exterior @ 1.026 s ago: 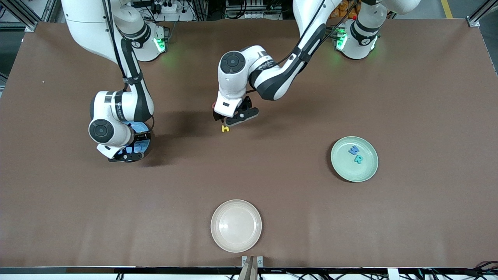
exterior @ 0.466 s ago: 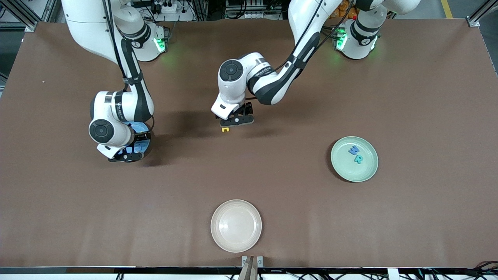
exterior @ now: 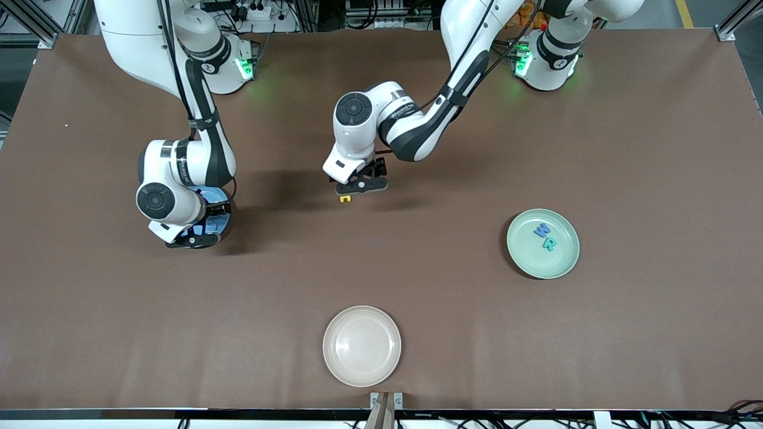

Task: Sort upper and lower case letters into plates
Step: 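Release the yellow letter on the blue plate while the left gripper nears H, then lower the left gripper onto the yellow H and grasp it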

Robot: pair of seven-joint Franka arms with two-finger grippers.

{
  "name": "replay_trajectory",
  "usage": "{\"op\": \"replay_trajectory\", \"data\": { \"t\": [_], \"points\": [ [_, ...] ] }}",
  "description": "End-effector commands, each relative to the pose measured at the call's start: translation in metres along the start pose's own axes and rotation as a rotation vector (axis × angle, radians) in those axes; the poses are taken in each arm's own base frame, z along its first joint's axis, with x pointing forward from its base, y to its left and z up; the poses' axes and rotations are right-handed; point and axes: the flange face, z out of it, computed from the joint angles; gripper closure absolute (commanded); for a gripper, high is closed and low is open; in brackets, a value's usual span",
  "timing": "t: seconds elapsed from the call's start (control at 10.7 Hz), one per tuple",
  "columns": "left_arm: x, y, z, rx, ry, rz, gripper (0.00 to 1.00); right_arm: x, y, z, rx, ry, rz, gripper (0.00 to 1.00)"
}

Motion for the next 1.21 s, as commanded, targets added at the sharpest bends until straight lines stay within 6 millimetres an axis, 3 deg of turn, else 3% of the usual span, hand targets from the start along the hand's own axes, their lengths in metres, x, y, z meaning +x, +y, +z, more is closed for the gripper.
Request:
{"op": "replay_trajectory", "data": {
  "t": [0.0, 0.75, 1.12],
  "points": [
    [0.001, 0.004, -0.004, -0.004, 0.013, 0.013, 0.0, 0.0, 0.003, 0.003, -0.004, 0.002, -0.014, 0.1],
    [0.001, 0.005, -0.004, -0.005, 0.018, 0.033, 0.0, 0.0, 0.003, 0.003, -0.006, 0.002, -0.015, 0.1],
    [-0.004, 0.01, 0.016, -0.015, 0.051, 0.06, 0.0, -0.002, -0.002, 0.002, -0.004, -0.009, -0.025, 0.1]
  ]
}}
